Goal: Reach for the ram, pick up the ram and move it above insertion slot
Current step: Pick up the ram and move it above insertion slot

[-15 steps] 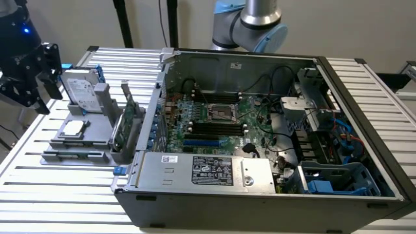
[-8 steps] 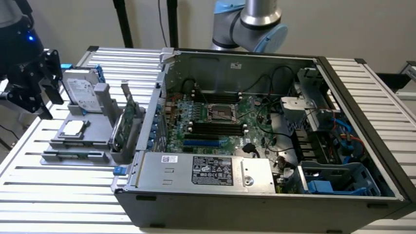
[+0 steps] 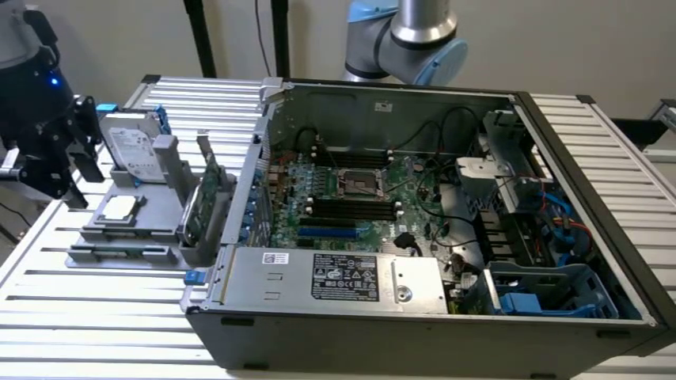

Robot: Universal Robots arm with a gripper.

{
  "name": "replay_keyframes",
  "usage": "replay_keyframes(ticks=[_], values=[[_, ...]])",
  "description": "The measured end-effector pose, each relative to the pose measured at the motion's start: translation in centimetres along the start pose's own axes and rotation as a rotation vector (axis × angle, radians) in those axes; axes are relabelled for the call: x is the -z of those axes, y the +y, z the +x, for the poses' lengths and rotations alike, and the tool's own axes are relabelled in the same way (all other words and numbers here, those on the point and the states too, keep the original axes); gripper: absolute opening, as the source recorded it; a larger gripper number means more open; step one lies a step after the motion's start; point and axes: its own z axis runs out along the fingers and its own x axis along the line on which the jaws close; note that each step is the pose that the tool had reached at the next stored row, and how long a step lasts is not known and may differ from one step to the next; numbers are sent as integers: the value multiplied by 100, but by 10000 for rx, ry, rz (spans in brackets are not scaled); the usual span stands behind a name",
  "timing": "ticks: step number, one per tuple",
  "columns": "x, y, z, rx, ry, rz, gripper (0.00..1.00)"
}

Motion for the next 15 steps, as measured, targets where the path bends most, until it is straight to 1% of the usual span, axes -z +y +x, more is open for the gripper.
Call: replay_keyframes(ticks=[10,12,15], values=[[-182,18,79,333,-16,-3,48],[-219,26,82,411,-16,1,48],[-273,33,83,476,-13,23,48]])
